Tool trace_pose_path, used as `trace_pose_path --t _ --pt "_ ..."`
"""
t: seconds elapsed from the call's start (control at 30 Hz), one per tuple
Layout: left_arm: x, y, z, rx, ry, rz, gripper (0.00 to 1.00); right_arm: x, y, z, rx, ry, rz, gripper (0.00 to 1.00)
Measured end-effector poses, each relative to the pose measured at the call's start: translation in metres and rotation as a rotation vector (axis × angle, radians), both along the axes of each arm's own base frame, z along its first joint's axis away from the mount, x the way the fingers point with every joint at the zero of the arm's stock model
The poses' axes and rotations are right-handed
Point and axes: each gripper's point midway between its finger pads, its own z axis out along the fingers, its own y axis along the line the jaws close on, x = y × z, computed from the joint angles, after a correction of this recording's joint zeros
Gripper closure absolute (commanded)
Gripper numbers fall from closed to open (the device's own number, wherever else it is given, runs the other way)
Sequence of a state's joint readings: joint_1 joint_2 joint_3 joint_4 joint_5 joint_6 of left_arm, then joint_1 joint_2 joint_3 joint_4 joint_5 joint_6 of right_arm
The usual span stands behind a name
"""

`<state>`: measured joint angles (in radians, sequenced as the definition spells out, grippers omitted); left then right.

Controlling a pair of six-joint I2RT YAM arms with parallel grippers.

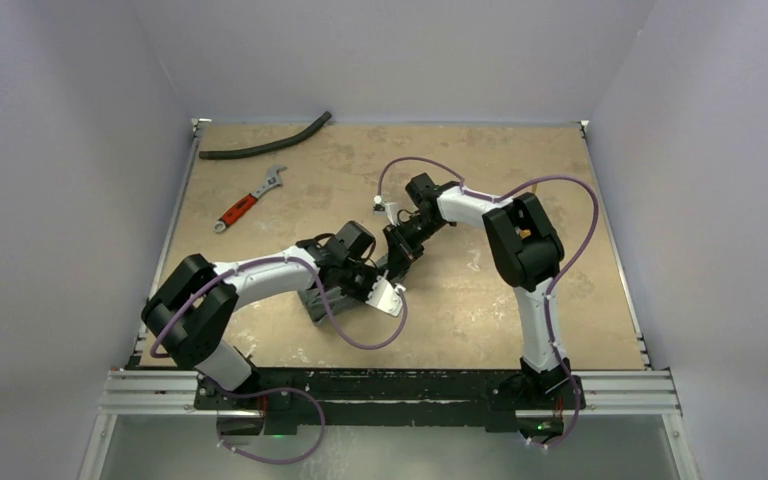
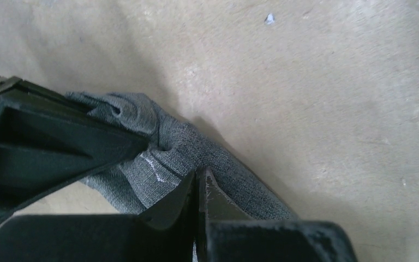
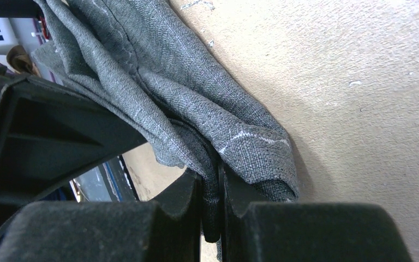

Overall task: Fold the napkin into a case and place the utensils inside
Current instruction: Fold the 2/3-rectangle-folded napkin at the center of the board.

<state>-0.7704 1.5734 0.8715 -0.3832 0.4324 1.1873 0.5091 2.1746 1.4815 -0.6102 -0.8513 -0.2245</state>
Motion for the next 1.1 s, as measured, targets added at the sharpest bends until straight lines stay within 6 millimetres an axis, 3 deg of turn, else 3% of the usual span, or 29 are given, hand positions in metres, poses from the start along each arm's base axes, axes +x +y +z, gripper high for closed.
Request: trace_pose_path --t 0.27,0.4,0.47,0.5,0.53,0.57,0.63,0.7,1.1 --pt "0.025 0.022 0.0 0.012 -0.012 0.094 1.0 0.0 -0.002 0.0 0.005 0.003 -0.004 0.94" --pt "0.033 0.03 -0.001 0.008 -0.015 0.126 1.0 0.0 -0.002 0.0 0.01 -0.002 -0.002 0.87" --pt "0.032 0.031 -0.004 0.007 -0.014 0.127 1.0 -0.001 -0.002 0.001 0.015 -0.011 0.001 0.79" --pt "0.032 0.032 -0.005 0.006 -0.013 0.126 1.0 -0.001 -0.003 0.002 0.017 -0.016 0.003 0.13" --pt "0.031 0.031 -0.005 0.002 -0.012 0.124 1.0 -0.002 -0.003 0.002 0.019 -0.02 0.005 0.03" --pt "0.031 0.031 -0.006 0.001 -0.011 0.123 1.0 -0.004 -0.003 0.004 0.022 -0.019 0.003 0.01" --pt "0.031 0.031 -0.006 0.0 -0.011 0.124 1.0 -0.016 0.002 0.026 0.095 0.034 0.013 0.01" --pt "0.031 0.03 -0.005 -0.006 -0.01 0.122 1.0 -0.015 0.003 0.035 0.097 -0.037 0.026 0.01" --pt "0.037 0.039 -0.006 -0.031 0.026 0.176 1.0 0.024 -0.038 0.065 0.059 -0.227 -0.182 0.01"
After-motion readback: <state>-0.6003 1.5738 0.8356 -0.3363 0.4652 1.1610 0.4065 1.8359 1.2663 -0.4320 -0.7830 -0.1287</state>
